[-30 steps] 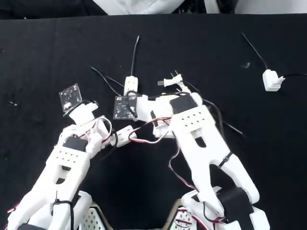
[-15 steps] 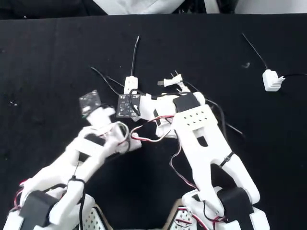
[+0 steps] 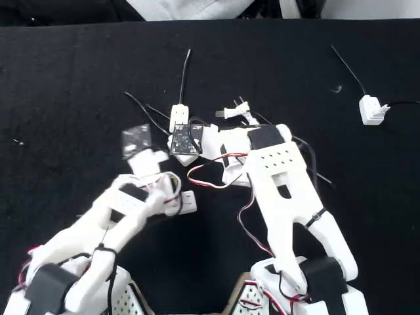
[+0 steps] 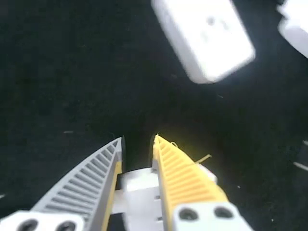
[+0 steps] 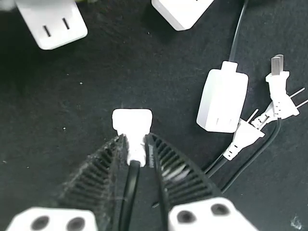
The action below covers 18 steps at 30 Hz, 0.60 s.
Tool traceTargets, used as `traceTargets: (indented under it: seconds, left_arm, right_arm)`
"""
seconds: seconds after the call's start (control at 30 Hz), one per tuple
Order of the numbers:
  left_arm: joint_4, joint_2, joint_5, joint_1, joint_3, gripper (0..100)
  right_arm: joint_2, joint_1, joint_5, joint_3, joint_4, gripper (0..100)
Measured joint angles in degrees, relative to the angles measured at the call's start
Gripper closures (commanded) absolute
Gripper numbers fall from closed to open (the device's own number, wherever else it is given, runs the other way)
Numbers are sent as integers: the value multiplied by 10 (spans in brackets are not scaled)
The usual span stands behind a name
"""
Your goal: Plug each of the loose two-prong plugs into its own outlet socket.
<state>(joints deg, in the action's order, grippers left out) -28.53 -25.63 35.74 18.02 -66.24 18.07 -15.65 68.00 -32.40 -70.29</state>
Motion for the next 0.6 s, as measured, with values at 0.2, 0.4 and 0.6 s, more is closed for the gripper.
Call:
traceTargets:
  seconds: [0.2,0.4,0.6]
  left_arm:
    - [-138,-166,0,-103,0,967]
    - [-195,-353,1,-70,-82,970]
    - [-172,-401,-11,-19,-177,971]
  right_arm:
    - [0,-11,0,0,0,988]
    - [0,-85,0,0,0,988]
    - [0,-135,0,0,-10,988]
